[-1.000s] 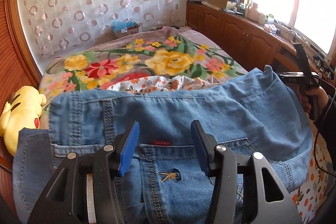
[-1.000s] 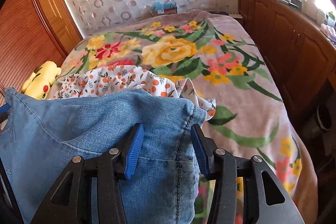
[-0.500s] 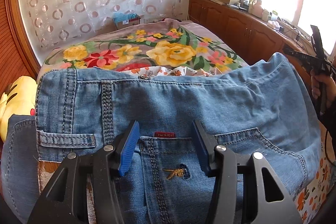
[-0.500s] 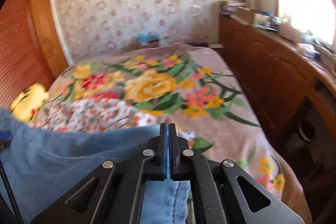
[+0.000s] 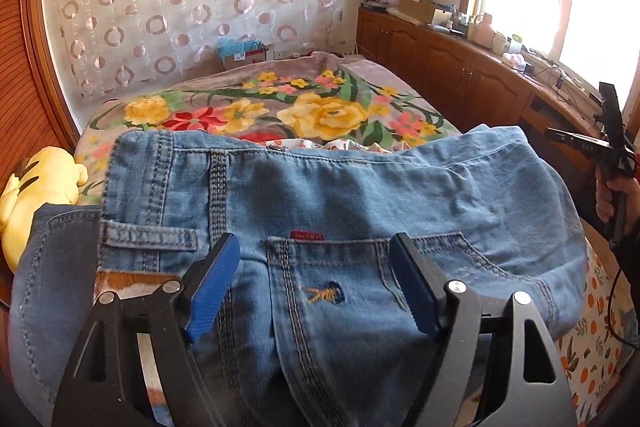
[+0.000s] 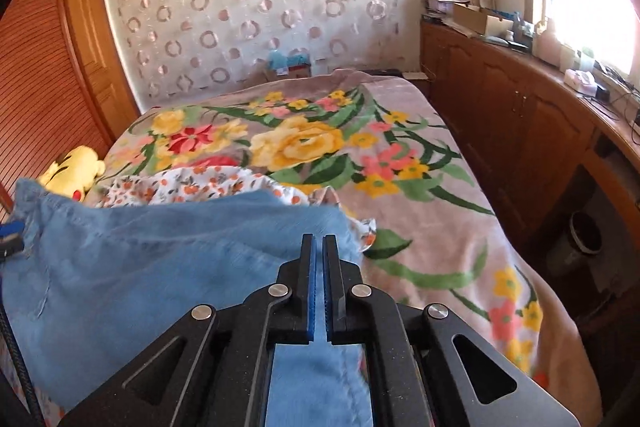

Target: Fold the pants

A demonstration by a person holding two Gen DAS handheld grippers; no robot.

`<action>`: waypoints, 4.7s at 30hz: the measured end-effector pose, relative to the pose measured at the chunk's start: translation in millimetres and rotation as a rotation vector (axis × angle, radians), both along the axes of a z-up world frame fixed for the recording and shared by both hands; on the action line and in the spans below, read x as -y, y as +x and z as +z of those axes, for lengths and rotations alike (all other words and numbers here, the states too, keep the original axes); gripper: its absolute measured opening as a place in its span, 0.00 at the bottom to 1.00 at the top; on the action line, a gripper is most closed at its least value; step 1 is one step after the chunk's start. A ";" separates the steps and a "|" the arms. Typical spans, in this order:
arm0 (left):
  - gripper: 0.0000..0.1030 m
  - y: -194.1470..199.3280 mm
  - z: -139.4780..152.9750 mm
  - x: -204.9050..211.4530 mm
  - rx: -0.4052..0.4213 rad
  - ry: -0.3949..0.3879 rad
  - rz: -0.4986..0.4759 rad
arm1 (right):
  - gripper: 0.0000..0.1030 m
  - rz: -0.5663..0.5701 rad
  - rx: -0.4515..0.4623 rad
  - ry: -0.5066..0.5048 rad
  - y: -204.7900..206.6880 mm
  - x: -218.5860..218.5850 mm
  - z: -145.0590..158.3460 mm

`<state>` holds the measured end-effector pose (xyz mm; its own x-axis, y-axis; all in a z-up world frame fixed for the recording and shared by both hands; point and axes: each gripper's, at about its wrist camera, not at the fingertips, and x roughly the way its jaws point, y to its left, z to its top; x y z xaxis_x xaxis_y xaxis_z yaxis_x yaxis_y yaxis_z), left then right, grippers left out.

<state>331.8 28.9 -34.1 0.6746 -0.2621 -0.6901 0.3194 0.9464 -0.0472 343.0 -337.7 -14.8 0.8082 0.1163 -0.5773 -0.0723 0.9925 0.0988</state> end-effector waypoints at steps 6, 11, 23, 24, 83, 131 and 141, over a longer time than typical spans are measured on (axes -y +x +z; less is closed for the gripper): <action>0.76 -36.1 3.3 -15.4 0.008 0.013 0.017 | 0.29 0.089 0.009 -0.034 -44.5 -18.7 1.3; 0.76 -66.7 -1.2 -44.6 -0.006 0.015 0.079 | 0.40 0.177 0.009 -0.041 -69.5 -42.4 0.8; 0.76 -105.4 -25.9 -83.8 -0.045 0.031 0.146 | 0.48 0.392 0.005 -0.086 -90.3 -122.3 -4.5; 0.76 -106.6 -26.5 -81.7 -0.041 0.032 0.140 | 0.49 0.405 0.006 -0.086 -89.4 -125.1 -4.1; 0.03 -130.0 24.0 -66.0 0.128 -0.039 0.120 | 0.02 0.380 0.043 -0.130 -104.7 -144.3 -16.7; 0.49 -241.1 21.3 -64.9 0.117 -0.071 0.049 | 0.48 0.244 0.076 -0.064 -271.7 -76.9 -36.7; 0.49 -153.5 -4.3 -62.2 0.063 -0.050 0.064 | 0.51 0.222 0.054 -0.049 -268.1 -71.8 -48.9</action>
<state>178.3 91.1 -38.5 0.7323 -0.2502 -0.6333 0.2625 0.9619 -0.0765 74.9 -265.8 -63.7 0.7955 0.2679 -0.5435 -0.2933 0.9551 0.0414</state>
